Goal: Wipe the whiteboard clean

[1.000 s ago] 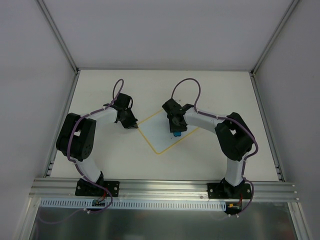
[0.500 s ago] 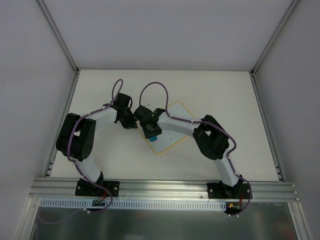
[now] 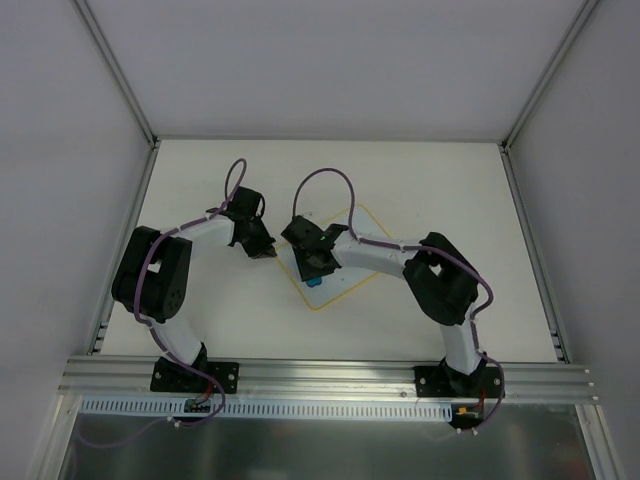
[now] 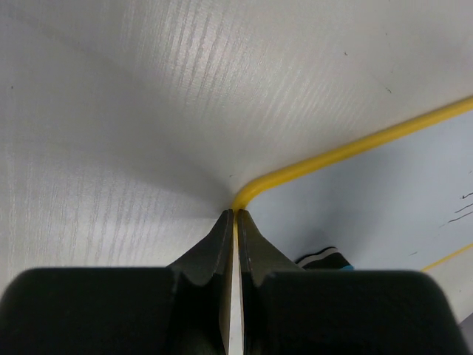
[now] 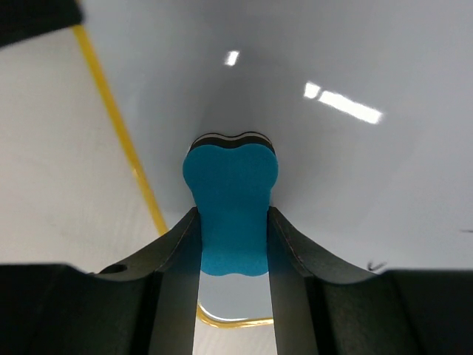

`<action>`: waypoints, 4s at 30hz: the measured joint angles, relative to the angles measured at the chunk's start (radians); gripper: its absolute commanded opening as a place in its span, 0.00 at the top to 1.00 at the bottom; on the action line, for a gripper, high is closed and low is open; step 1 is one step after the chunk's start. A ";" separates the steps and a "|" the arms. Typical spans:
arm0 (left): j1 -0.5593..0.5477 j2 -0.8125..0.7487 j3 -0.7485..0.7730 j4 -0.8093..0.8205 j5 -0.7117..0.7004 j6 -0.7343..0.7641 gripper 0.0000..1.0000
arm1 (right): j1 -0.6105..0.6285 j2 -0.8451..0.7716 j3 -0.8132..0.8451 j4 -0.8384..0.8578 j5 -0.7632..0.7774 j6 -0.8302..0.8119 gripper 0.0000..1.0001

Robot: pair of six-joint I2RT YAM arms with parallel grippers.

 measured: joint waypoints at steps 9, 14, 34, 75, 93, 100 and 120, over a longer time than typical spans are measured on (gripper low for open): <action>0.000 0.000 -0.009 0.014 0.019 0.000 1.00 | -0.216 -0.199 -0.273 0.027 -0.015 0.014 1.00; 0.000 -0.002 -0.013 0.020 0.026 0.000 1.00 | -0.281 -0.229 -0.312 0.030 -0.026 0.013 1.00; 0.020 -0.042 -0.049 0.020 -0.006 0.006 1.00 | -0.057 -0.038 -0.037 -0.085 -0.023 -0.020 1.00; 0.032 -0.076 -0.096 0.040 0.024 0.032 1.00 | -0.274 0.238 0.419 -0.249 -0.039 -0.080 1.00; 0.032 -0.099 -0.129 0.066 0.026 0.031 1.00 | -0.433 0.151 0.271 -0.214 -0.077 -0.062 1.00; 0.032 -0.101 -0.132 0.064 0.032 0.032 1.00 | -0.550 0.039 0.090 -0.156 -0.090 -0.060 1.00; 0.033 -0.124 -0.151 0.008 0.039 0.056 1.00 | -0.461 0.239 0.426 -0.235 -0.097 -0.088 1.00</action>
